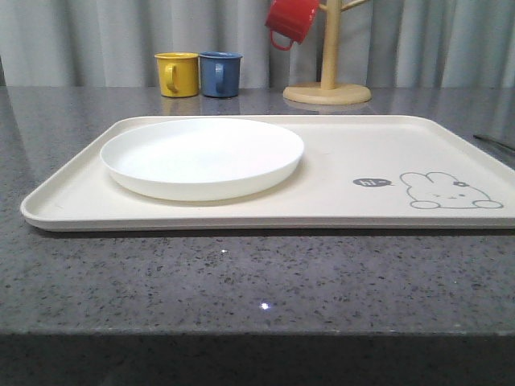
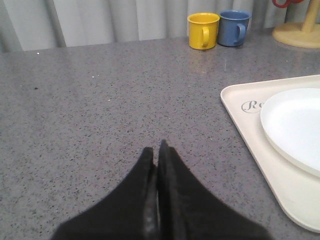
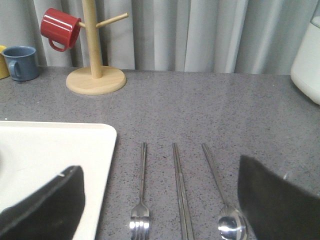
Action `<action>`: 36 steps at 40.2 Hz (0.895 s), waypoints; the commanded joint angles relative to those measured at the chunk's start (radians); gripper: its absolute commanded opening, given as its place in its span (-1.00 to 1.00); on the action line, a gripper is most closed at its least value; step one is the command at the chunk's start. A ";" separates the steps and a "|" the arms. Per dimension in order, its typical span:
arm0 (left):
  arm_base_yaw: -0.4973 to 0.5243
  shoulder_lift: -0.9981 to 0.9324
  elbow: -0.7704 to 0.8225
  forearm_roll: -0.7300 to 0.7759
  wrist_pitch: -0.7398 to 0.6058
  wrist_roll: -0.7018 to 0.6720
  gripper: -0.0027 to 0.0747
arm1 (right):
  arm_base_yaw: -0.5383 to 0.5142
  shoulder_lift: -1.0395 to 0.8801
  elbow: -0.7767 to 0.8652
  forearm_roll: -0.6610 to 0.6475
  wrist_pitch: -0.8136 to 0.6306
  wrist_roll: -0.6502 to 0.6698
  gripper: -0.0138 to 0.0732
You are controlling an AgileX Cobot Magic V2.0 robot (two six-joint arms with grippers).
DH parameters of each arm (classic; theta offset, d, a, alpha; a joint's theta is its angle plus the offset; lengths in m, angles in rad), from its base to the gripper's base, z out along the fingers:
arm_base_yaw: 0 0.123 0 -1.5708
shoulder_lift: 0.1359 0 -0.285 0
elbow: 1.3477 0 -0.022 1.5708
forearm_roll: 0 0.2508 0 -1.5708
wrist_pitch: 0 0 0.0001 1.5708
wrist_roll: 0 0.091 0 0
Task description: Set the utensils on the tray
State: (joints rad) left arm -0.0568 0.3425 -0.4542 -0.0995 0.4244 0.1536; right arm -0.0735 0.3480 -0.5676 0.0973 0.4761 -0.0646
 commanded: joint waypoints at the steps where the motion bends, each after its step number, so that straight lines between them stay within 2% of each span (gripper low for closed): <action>1: -0.008 -0.048 0.009 0.000 -0.091 0.001 -0.98 | -0.006 0.015 -0.035 0.002 -0.074 -0.008 0.79; 36: -0.008 -0.076 0.016 0.000 -0.089 0.001 -0.98 | -0.006 0.015 -0.035 0.002 -0.074 -0.008 0.79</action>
State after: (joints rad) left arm -0.0568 0.2582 -0.4124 -0.0974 0.4223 0.1553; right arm -0.0735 0.3480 -0.5676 0.0973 0.4761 -0.0646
